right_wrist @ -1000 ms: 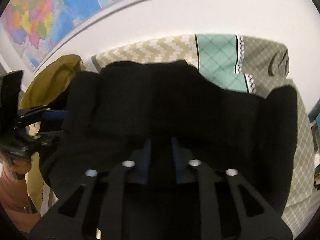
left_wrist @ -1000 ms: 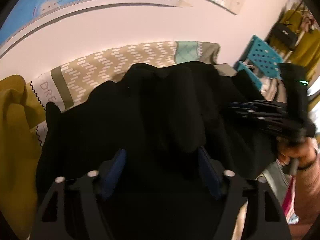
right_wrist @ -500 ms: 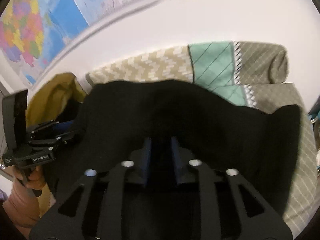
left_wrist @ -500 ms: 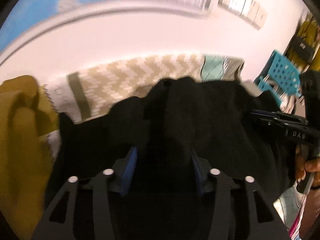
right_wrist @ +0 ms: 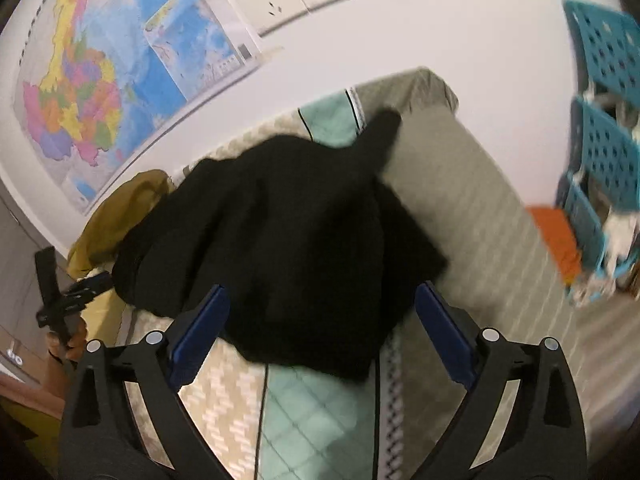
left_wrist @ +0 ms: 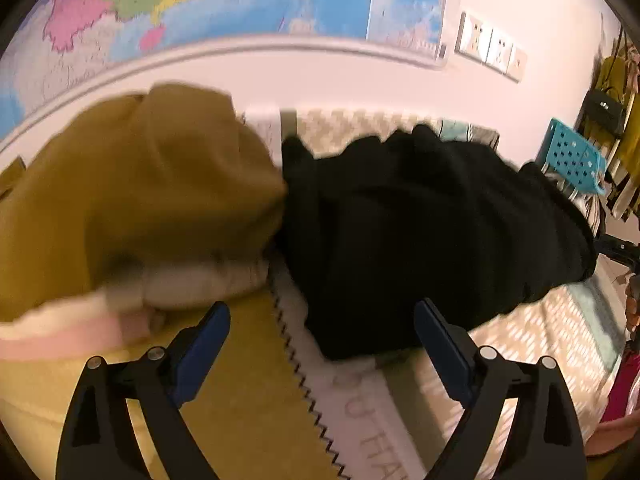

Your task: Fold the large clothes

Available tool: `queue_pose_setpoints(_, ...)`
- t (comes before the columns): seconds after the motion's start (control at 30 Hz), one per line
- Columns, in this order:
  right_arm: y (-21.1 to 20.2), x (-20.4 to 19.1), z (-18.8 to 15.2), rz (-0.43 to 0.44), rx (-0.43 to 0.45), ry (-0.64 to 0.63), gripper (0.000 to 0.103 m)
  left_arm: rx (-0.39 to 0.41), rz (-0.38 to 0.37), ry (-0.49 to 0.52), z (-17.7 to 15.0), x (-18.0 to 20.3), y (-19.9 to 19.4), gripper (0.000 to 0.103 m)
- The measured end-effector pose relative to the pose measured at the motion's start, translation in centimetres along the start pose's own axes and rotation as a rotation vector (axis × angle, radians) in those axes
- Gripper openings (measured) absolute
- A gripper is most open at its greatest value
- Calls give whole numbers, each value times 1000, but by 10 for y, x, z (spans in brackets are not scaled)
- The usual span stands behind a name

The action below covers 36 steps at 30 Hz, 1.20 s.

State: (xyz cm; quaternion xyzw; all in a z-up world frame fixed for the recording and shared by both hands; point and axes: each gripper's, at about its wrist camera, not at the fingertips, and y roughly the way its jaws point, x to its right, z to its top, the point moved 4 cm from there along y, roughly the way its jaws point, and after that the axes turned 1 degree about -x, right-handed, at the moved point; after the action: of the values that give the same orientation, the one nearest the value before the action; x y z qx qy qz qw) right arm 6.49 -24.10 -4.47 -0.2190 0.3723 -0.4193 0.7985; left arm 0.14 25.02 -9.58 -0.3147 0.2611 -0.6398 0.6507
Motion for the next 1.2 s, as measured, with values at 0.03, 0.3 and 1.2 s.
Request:
queue_pose_setpoints(0.03,5,-1,-7,-5,-11,-12,93,-8,5,-1,-3,2,4,90)
queue_pose_setpoints(0.3,20,-12,0,64,26,-32,22,19,-116,-58,14,29,26,32)
queue_pose_setpoints(1.2,-57,37,1,-83,62,68,52,-8,-29,-36,-17,42,-30,56)
